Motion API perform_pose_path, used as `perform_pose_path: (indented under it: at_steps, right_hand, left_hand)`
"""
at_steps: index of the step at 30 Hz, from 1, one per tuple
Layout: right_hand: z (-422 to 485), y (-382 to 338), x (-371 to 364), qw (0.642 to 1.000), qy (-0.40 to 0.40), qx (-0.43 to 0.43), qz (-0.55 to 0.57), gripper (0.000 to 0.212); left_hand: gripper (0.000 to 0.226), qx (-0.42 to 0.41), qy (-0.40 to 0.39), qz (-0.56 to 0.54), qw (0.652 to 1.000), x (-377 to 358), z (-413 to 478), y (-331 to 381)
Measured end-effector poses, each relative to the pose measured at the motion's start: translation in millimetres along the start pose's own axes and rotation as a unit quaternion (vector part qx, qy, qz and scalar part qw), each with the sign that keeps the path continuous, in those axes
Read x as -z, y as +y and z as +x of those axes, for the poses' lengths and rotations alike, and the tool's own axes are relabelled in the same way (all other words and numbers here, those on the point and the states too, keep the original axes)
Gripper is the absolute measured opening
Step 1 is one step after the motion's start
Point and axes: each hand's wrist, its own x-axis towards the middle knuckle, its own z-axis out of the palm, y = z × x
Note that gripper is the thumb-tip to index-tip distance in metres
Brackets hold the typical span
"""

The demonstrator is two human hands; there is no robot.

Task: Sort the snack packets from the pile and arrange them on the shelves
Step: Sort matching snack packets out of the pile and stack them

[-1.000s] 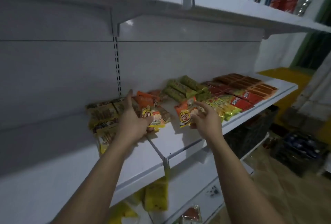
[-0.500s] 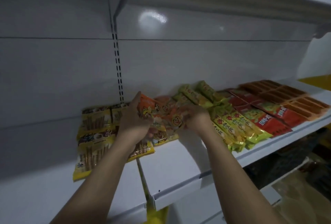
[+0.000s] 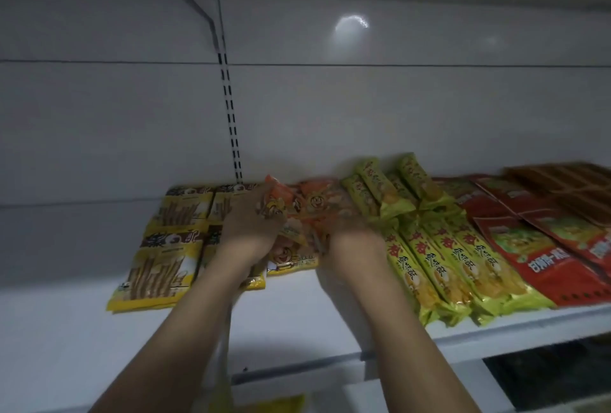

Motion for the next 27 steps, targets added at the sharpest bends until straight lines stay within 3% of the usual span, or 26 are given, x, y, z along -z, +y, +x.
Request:
perform_pose_path:
  at_steps: [3, 7, 11, 15, 17, 19, 23, 27]
  right_hand:
    - [-7.9, 4.7, -1.9, 0.997, -0.064, 0.012, 0.046, 0.037]
    - [-18.0, 8.1, 3.6, 0.984, 0.032, -0.008, 0.172, 0.04]
    - [-31.8, 4.7, 19.5, 0.925, -0.003, 0.018, 0.38, 0.035]
    - [-50.5, -3.4, 16.2, 0.892, -0.048, 0.033, 0.449, 0.03]
    - [-62.8, -2.3, 14.0, 0.898, -0.063, 0.024, 0.434, 0.03]
    - [-75.2, 1.4, 11.2, 0.905, -0.072, 0.027, 0.419, 0.03]
    - [-96.8, 6.3, 4.3, 0.939, -0.071, 0.045, 0.333, 0.029]
    - [-103.7, 3.9, 1.0, 0.954, -0.006, 0.078, 0.289, 0.04]
  left_hand:
    - [0.059, 0.03, 0.001, -0.037, 0.999, -3.0, -11.5, 0.7]
    - [0.054, 0.031, 0.02, -0.065, 0.997, -8.3, -28.9, 0.5]
    - [0.046, 0.015, 0.063, -0.122, 0.99, -10.7, -53.4, -2.5]
    - [0.037, 0.028, 0.077, -0.148, 0.986, -14.1, -78.3, -13.2]
    - [0.034, 0.019, 0.073, -0.096, 0.992, -13.3, -89.4, -20.4]
    - [0.032, -0.009, 0.068, 0.042, 0.997, -11.3, -101.1, -27.6]
    - [0.04, -0.049, 0.048, 0.256, 0.964, -19.1, -121.3, -39.0]
    - [0.044, -0.133, 0.057, 0.332, 0.932, -23.9, -126.3, -49.5]
